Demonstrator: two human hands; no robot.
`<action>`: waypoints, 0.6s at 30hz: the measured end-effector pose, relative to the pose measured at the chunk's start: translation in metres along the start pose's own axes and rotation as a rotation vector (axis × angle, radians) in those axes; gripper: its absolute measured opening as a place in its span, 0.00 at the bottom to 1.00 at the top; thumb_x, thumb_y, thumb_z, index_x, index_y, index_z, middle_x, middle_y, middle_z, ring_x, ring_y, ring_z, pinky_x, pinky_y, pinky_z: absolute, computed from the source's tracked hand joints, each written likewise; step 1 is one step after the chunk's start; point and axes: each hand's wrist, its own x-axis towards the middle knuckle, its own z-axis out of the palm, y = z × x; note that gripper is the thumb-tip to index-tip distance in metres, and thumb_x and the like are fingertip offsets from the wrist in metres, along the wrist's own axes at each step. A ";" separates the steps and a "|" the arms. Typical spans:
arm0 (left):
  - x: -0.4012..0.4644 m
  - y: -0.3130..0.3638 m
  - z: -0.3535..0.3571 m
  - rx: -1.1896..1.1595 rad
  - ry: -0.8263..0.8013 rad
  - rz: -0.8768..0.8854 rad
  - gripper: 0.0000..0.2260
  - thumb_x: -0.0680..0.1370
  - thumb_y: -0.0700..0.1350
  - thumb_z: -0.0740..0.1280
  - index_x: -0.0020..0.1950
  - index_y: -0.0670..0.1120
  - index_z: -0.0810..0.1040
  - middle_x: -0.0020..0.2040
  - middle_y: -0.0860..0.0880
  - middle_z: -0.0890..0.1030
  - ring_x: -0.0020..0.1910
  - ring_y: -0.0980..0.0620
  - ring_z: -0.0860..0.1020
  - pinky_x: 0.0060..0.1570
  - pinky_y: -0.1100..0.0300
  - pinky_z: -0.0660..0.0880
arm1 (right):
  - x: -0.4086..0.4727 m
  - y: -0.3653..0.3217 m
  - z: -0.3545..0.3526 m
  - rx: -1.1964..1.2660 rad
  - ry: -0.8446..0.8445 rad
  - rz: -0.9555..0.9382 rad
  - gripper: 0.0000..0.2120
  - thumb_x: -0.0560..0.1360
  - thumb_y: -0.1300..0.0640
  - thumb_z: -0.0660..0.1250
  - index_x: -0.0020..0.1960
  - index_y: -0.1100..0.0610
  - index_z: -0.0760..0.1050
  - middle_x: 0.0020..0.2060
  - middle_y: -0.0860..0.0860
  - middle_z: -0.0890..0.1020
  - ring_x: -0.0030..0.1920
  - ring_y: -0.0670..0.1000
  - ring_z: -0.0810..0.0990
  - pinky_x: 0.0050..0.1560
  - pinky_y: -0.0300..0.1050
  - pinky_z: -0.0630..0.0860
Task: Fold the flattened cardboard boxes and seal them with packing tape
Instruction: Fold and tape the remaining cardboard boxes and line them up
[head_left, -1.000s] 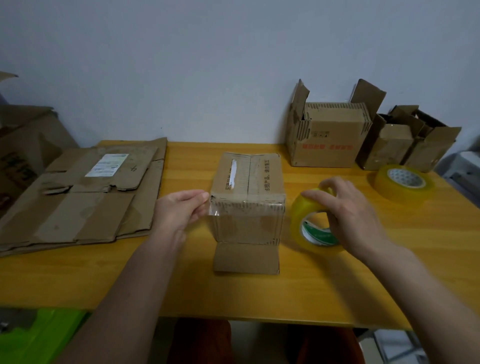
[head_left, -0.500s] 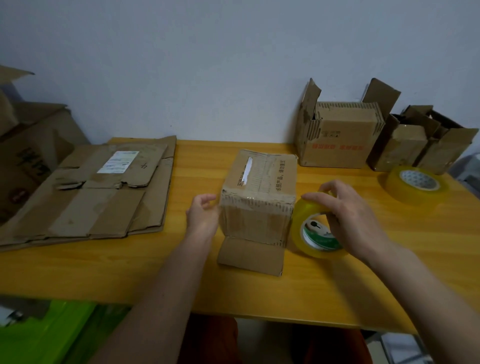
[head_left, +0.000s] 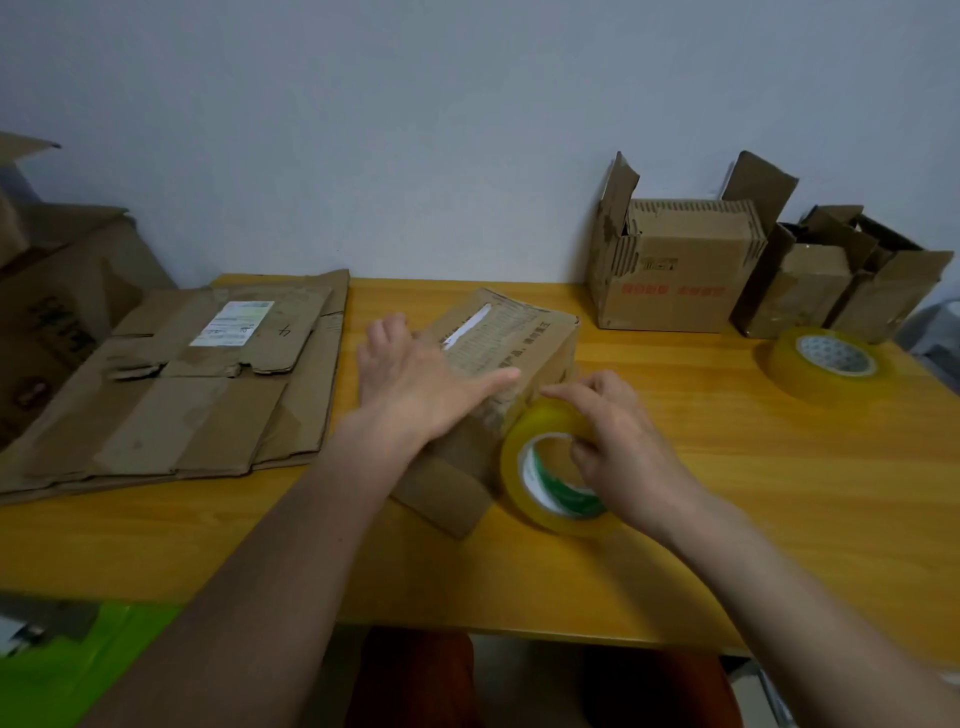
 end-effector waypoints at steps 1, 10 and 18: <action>-0.002 0.009 0.003 0.048 0.012 0.050 0.51 0.65 0.80 0.53 0.73 0.43 0.66 0.72 0.42 0.65 0.70 0.42 0.61 0.71 0.47 0.57 | -0.001 -0.005 0.003 0.029 -0.031 0.016 0.28 0.74 0.66 0.65 0.71 0.49 0.67 0.59 0.49 0.68 0.62 0.48 0.65 0.59 0.35 0.61; 0.005 0.009 0.012 0.222 -0.102 0.351 0.41 0.74 0.72 0.50 0.78 0.46 0.56 0.78 0.44 0.57 0.77 0.45 0.54 0.75 0.49 0.42 | 0.005 0.040 -0.017 0.336 -0.028 0.243 0.17 0.77 0.48 0.64 0.63 0.53 0.75 0.55 0.49 0.79 0.52 0.46 0.77 0.53 0.43 0.76; 0.030 0.000 0.006 0.104 -0.264 0.540 0.39 0.74 0.69 0.58 0.79 0.53 0.51 0.80 0.51 0.47 0.78 0.53 0.45 0.75 0.50 0.36 | 0.005 0.108 0.039 -0.342 -0.205 0.483 0.12 0.80 0.53 0.60 0.56 0.59 0.74 0.56 0.58 0.73 0.57 0.59 0.70 0.53 0.50 0.69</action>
